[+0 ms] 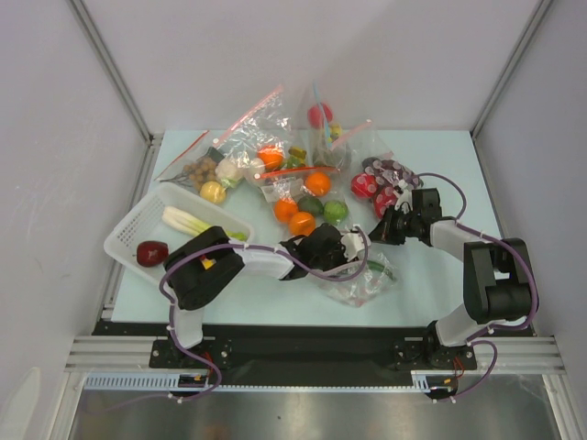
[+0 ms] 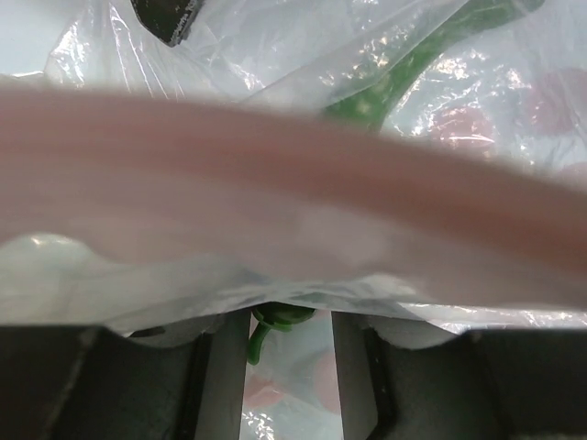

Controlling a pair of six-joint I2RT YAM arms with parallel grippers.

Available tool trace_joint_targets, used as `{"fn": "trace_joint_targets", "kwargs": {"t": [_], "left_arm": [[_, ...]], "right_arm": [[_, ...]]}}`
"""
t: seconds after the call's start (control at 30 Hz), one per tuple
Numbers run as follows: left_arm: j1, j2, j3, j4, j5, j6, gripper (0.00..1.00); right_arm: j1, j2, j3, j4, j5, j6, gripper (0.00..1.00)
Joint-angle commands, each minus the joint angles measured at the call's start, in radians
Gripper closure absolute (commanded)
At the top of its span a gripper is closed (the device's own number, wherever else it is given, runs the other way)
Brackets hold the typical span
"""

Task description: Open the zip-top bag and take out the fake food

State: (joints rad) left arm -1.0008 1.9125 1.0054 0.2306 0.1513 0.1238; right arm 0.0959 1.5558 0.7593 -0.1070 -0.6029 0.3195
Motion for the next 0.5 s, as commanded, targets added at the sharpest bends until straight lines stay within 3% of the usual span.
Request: {"fn": "trace_joint_targets", "kwargs": {"t": [0.0,0.1,0.47], "left_arm": [[0.002,-0.023,-0.024,-0.030,0.053,0.011,0.84],[0.002,-0.053,-0.033,-0.045,0.083,0.010,0.88],[0.001,-0.208,-0.114,-0.128,0.153,-0.033,0.85]], "right_arm": [[0.004,-0.008,0.005,-0.002,0.002,-0.014,1.00],[-0.001,-0.014,0.008,-0.019,0.037,-0.023,1.00],[-0.030,-0.053,0.023,-0.039,0.114,-0.034,1.00]]}}
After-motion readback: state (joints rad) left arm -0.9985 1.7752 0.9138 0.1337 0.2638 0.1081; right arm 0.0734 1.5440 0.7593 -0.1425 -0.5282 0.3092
